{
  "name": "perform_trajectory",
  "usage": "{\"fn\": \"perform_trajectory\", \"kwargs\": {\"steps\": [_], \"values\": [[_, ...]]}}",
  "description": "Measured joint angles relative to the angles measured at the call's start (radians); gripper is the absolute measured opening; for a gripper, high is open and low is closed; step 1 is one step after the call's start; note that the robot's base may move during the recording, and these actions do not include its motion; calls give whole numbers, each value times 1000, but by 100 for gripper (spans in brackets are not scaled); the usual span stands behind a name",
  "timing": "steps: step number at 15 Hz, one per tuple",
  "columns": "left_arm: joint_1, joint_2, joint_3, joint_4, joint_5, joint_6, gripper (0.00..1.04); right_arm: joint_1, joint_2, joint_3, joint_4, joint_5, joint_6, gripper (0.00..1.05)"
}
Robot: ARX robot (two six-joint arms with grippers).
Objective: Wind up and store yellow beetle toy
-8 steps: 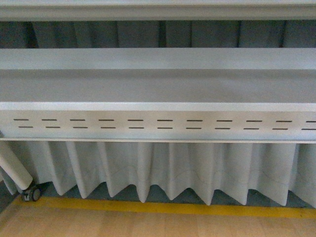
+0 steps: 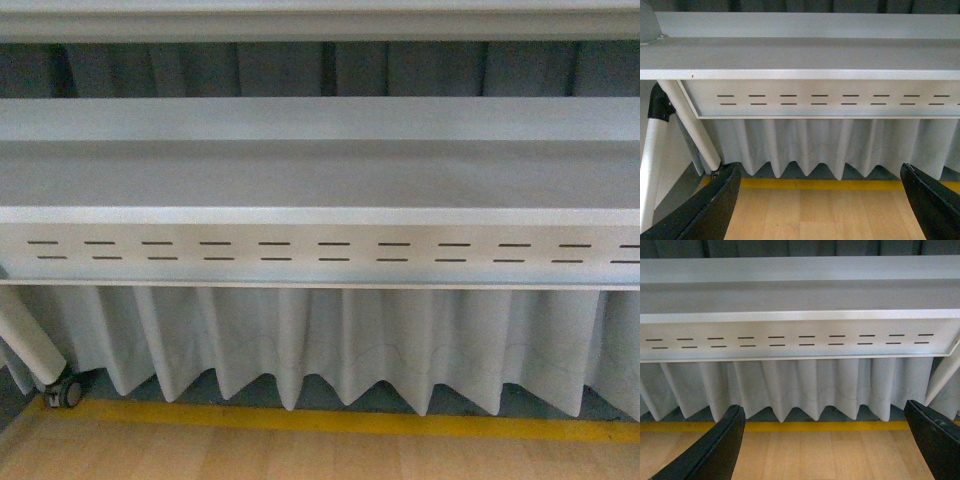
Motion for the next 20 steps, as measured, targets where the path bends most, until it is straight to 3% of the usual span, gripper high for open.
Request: {"fn": "perform_trajectory", "kwargs": {"steps": [20], "values": [[0, 0, 0, 0, 0, 0, 98, 0, 0, 0, 0, -1, 0, 98]]}}
